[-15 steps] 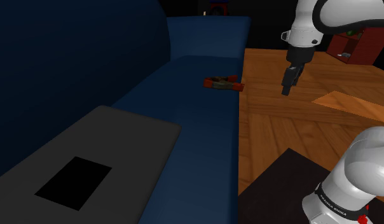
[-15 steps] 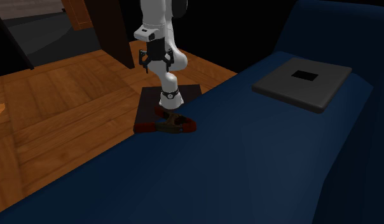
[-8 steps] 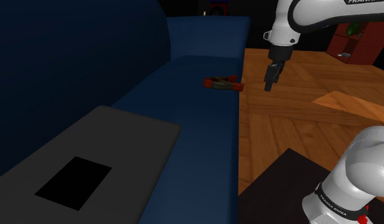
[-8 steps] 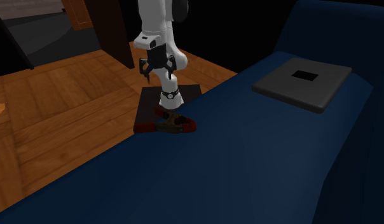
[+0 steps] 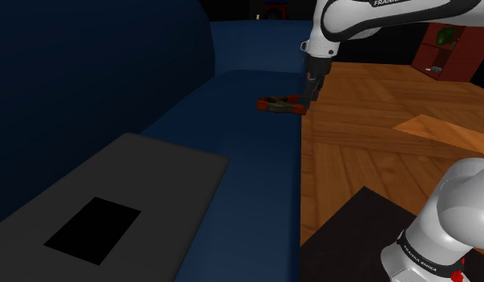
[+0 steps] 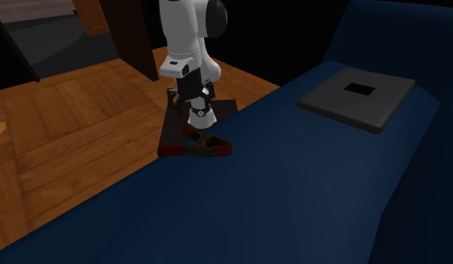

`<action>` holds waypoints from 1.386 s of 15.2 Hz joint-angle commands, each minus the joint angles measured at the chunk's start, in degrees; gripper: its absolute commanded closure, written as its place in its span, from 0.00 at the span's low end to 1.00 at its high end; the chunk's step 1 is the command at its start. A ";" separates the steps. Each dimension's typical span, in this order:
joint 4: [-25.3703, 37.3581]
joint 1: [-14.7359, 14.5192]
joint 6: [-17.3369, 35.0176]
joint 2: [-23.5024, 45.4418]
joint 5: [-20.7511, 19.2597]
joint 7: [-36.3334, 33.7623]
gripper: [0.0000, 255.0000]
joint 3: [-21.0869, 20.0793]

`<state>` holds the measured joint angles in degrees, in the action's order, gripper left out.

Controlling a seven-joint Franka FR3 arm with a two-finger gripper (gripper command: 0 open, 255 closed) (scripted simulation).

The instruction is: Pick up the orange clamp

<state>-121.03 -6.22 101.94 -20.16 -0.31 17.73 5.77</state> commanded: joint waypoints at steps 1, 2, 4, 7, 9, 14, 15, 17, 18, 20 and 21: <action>4.10 -0.59 0.48 4.26 1.34 1.77 0.00 0.51; 6.03 -0.87 0.78 6.36 2.05 2.53 0.00 0.65; 10.11 -1.36 1.14 10.57 3.53 4.06 0.00 0.86; 15.70 -1.79 1.14 15.90 5.47 5.95 0.00 0.94; 14.15 -1.78 2.68 15.89 5.50 6.08 0.00 0.92; 10.53 -1.79 6.48 16.09 5.63 6.43 0.00 0.90; 10.12 -1.79 6.92 16.12 5.64 6.47 0.00 0.90; 10.18 -1.80 6.91 16.17 5.65 6.47 1.00 0.90; 10.17 -1.79 6.95 16.20 5.66 6.49 1.00 0.91; 10.24 -1.79 6.93 16.25 5.66 6.50 1.00 0.91; 10.22 -1.78 6.94 16.25 5.66 6.52 1.00 0.93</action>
<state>-110.72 -8.00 108.88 -3.99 5.34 24.25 6.69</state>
